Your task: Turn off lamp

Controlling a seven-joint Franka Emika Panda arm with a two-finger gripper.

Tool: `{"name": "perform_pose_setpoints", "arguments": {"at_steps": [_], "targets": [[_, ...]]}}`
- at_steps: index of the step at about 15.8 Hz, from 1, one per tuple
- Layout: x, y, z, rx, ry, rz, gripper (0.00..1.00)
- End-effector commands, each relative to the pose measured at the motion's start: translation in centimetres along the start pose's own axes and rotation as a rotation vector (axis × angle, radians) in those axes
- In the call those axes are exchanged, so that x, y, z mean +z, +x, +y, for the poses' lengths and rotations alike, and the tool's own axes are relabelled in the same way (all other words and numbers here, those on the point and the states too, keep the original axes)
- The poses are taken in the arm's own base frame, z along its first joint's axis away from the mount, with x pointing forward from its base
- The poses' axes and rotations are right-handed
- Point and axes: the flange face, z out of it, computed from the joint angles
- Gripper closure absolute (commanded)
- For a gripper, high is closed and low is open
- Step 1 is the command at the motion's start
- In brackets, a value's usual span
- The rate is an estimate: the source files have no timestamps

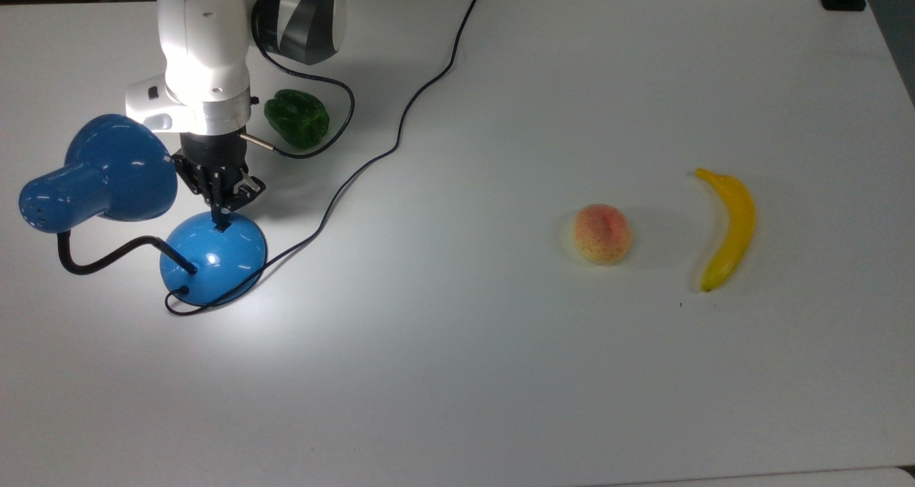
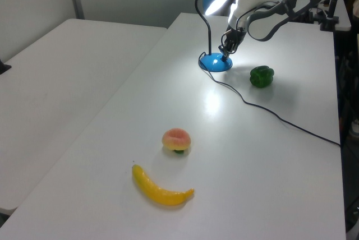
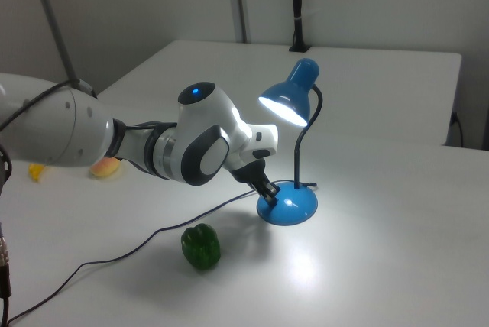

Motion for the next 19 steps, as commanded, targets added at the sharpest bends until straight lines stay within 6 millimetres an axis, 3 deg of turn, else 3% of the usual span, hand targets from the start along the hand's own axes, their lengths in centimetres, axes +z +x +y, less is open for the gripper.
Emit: {"name": "perform_pose_setpoints", "arguments": {"at_steps": [1, 6, 10, 17, 19], "targets": [[0.3, -0.2, 0.0, -0.002, -0.008, 0.004, 1.00], [1.8, -2.2, 0.1, -0.008, -0.025, -0.071, 1.00], [1.7, -2.6, 0.4, 0.001, -0.040, -0.119, 1.00], [-2.3, -1.9, -0.9, -0.001, -0.045, -0.149, 1.00], [-4.8, -1.9, -3.4, -0.039, -0.035, -0.150, 1.00]]}}
